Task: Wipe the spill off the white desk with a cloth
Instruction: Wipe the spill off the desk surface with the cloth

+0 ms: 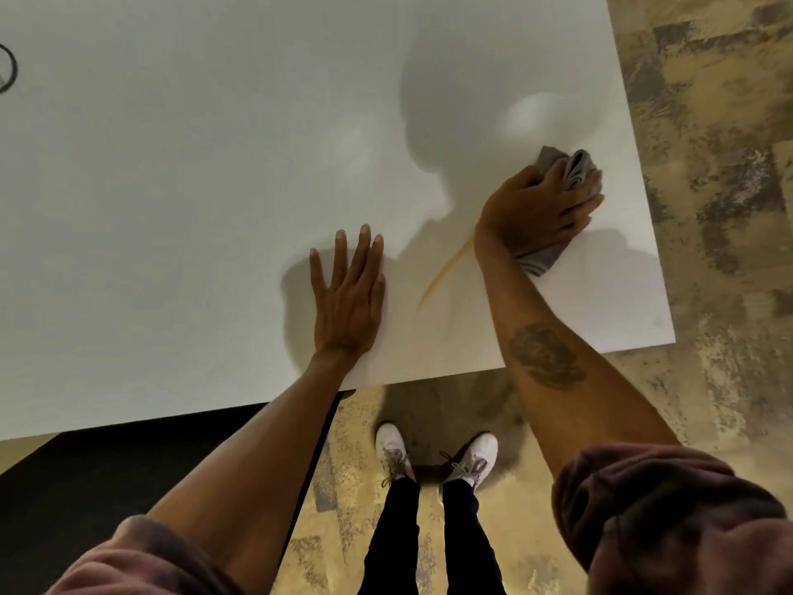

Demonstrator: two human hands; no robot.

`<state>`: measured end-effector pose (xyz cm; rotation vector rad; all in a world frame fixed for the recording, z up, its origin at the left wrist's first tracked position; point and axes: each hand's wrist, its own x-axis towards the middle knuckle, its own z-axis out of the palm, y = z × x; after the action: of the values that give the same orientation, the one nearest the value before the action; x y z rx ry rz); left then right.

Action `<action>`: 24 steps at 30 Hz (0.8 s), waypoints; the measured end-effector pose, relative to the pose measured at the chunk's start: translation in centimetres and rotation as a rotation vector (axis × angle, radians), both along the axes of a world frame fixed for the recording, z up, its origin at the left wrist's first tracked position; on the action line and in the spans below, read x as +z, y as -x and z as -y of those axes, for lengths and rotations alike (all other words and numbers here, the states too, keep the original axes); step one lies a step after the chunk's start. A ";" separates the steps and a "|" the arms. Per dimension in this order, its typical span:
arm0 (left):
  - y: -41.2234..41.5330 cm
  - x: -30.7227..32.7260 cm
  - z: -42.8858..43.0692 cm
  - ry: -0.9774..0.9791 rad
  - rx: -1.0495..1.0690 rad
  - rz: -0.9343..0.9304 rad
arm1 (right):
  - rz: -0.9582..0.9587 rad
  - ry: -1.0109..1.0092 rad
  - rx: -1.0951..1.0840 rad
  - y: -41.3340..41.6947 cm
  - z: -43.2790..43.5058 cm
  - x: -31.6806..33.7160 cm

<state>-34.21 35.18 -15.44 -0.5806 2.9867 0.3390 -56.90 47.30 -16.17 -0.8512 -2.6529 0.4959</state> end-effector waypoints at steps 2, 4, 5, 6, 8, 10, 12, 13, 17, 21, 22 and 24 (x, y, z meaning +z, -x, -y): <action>0.1 -0.1 0.0 -0.001 0.003 0.003 | -0.061 -0.005 0.049 1.9 -0.4 0.9; 0.1 -0.2 0.0 -0.005 0.007 0.000 | -0.035 -0.047 0.109 3.6 -1.1 1.0; 0.1 -0.2 -0.1 -0.002 0.009 -0.004 | -0.004 -0.025 0.154 4.2 -1.4 1.1; 0.2 -0.2 -0.1 0.003 0.010 -0.008 | 0.030 -0.016 0.208 5.0 -1.8 0.8; 0.2 -0.3 -0.1 0.003 0.014 -0.014 | 0.070 0.016 0.325 7.0 -2.3 1.1; 0.2 -0.3 -0.2 0.006 0.013 -0.014 | -0.019 0.079 0.373 9.1 -2.5 1.4; 0.2 -0.3 -0.2 0.001 0.013 -0.007 | -0.050 0.161 0.415 9.9 -2.6 1.7; 0.3 -0.3 -0.2 -0.001 0.013 -0.006 | -0.018 0.173 0.470 9.9 -2.7 2.0; 0.4 -0.2 -0.1 0.008 0.008 -0.005 | 0.034 0.219 0.672 9.7 -3.1 2.1; 0.2 -0.5 -0.2 -0.027 0.015 -0.056 | 0.067 0.363 0.803 6.6 -3.2 2.3; 0.2 -0.6 -0.2 -0.048 0.020 -0.086 | 0.073 0.409 0.850 5.5 -3.1 2.3; 0.0 -0.7 -0.2 -0.079 0.020 -0.149 | 0.083 0.412 0.974 2.6 -2.9 2.5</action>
<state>-34.22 35.33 -16.18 -0.6026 3.0933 0.5213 -59.53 50.22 -13.70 0.4407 -2.9334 1.2639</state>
